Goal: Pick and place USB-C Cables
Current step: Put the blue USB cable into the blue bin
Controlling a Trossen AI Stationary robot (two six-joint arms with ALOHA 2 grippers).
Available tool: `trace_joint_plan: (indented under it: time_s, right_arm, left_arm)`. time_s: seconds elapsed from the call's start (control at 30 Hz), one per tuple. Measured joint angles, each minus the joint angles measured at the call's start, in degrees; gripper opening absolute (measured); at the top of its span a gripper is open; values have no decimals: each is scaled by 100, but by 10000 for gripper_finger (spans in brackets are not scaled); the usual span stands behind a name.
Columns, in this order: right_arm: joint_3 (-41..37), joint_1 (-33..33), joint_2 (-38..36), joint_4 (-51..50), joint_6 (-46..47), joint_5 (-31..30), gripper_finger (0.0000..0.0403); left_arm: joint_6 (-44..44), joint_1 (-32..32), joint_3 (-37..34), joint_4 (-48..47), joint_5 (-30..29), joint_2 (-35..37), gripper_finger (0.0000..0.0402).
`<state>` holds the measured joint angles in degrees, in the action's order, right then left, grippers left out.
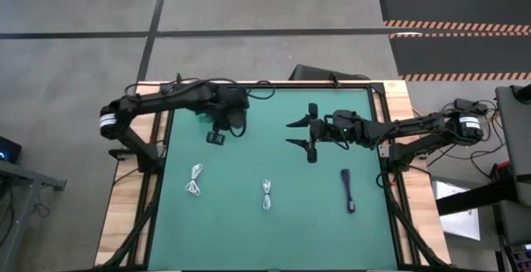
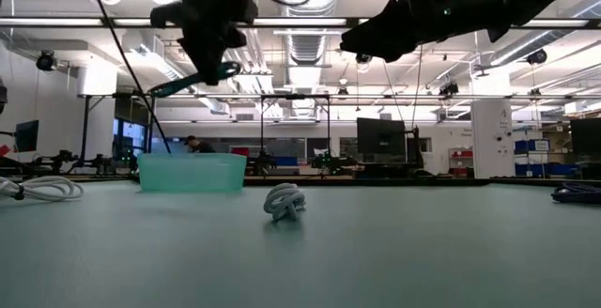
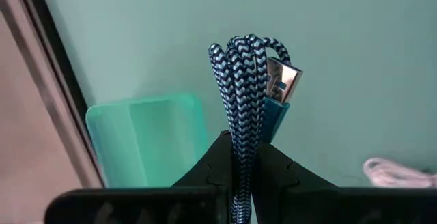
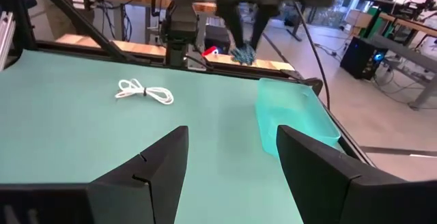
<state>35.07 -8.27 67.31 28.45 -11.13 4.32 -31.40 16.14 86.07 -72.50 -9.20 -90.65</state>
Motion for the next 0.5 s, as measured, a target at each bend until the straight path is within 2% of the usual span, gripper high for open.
trace_joint_plan:
  time_s: [0.27,0.5]
  right_arm:
    - [0,0,-328,-355,-192,-123,215]
    - [0,0,-629,-603,-362,-287,215]
  left_arm:
    - [-945,757,-45,-40,-83,-511,10]
    - [-1281,1393,-49,313,-101,-743,10]
